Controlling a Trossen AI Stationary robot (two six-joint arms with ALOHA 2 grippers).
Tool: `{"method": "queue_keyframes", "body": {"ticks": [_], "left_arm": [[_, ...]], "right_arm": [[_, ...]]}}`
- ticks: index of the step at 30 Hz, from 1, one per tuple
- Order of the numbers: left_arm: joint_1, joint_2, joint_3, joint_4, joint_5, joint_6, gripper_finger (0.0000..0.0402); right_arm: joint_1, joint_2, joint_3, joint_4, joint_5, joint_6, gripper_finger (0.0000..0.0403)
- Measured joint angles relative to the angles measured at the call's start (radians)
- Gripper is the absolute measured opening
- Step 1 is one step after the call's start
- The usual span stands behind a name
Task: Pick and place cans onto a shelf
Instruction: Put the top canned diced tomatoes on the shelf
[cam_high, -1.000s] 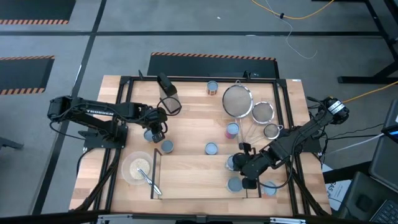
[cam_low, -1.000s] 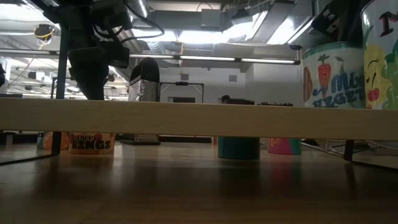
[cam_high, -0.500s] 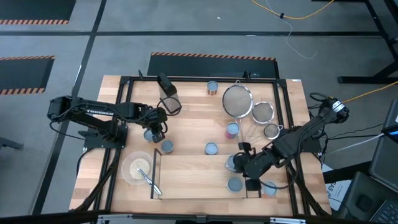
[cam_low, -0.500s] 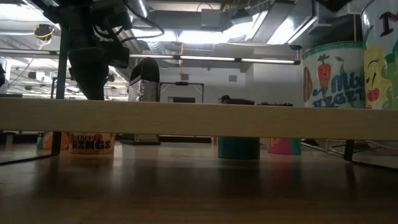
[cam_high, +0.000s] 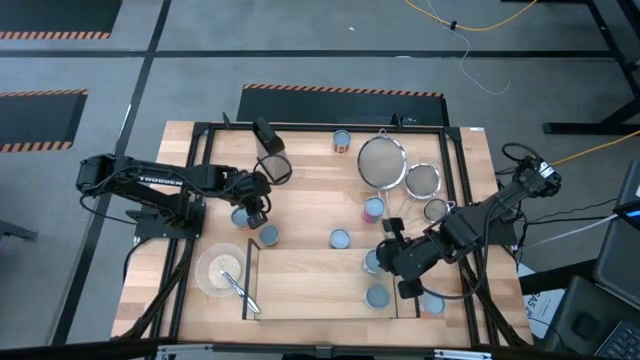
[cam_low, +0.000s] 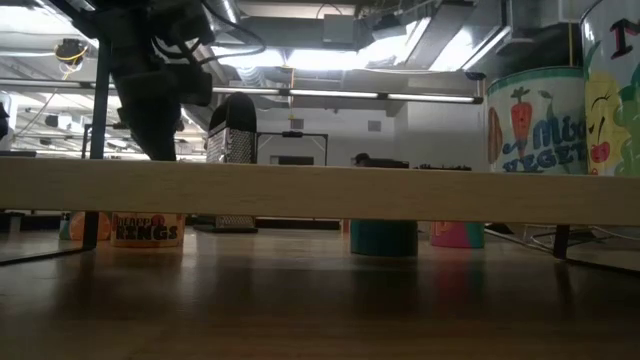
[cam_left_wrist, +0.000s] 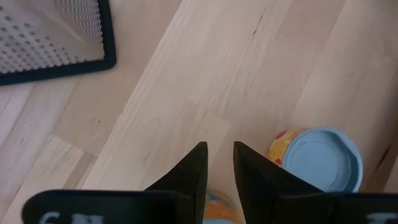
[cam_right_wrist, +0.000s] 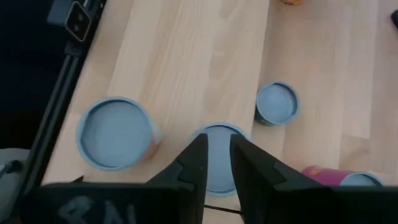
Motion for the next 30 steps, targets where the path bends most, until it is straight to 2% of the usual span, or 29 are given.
{"method": "queue_keyframes", "body": {"ticks": [17, 23, 27, 30], "left_arm": [[0.000, 0.000, 0.000, 0.127, 0.000, 0.001, 0.0070], [0.000, 0.000, 0.000, 0.158, 0.000, 0.002, 0.0070], [0.000, 0.000, 0.000, 0.167, 0.000, 0.002, 0.0070], [0.000, 0.000, 0.000, 0.172, 0.000, 0.002, 0.0070]], "right_arm": [[-0.079, 0.000, 0.000, 0.003, 0.029, 0.031, 0.0077], [-0.159, 0.000, 0.000, 0.005, 0.037, -0.005, 0.0127], [-0.238, 0.000, -0.001, 0.043, 0.107, -0.103, 0.0170], [-0.321, 0.000, -0.001, 0.107, 0.153, -0.199, 0.0187]]}}
